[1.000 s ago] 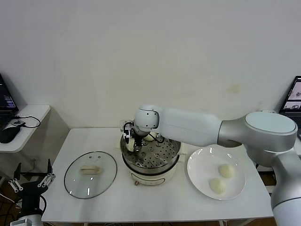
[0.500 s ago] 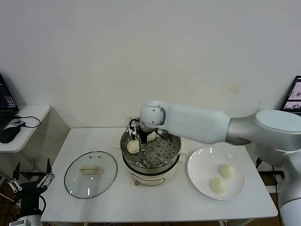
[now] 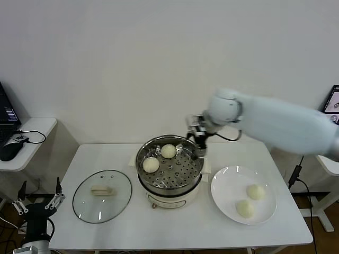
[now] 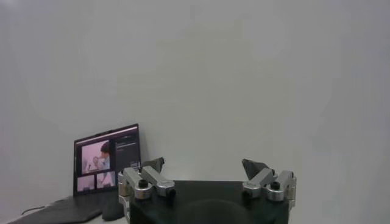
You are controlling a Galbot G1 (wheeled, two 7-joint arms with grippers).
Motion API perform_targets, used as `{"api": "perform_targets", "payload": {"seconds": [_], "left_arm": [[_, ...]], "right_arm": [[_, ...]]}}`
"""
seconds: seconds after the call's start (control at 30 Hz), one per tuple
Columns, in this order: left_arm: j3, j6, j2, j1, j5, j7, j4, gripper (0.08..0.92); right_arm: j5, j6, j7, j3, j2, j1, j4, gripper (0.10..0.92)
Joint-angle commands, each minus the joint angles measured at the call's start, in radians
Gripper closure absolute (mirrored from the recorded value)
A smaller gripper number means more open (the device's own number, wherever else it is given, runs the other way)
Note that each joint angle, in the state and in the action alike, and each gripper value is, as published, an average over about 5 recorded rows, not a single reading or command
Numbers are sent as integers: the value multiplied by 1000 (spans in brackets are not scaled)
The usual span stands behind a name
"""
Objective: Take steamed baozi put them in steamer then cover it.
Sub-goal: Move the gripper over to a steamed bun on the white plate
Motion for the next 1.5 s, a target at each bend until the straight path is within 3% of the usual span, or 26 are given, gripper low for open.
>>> {"api": "perform_targets", "payload": {"seconds": [0.03, 0.27, 0.63, 0.97, 1.5], "left_arm": [[5, 0, 1, 0, 2, 1, 0, 177], [24, -1, -5, -4, 14, 0, 6, 177], [26, -3, -17, 1, 24, -2, 17, 177], [17, -5, -22, 6, 29, -3, 26, 177], [1, -9, -29, 14, 31, -3, 39, 177]], "right_arm": [[-104, 125, -94, 7, -322, 16, 159, 203], [-225, 176, -97, -13, -457, -66, 225, 203], [-352, 200, -22, 108, -520, -382, 231, 203], [-386, 202, 47, 337, -436, -699, 161, 202], [-419, 190, 81, 419, -320, -813, 55, 203]]}}
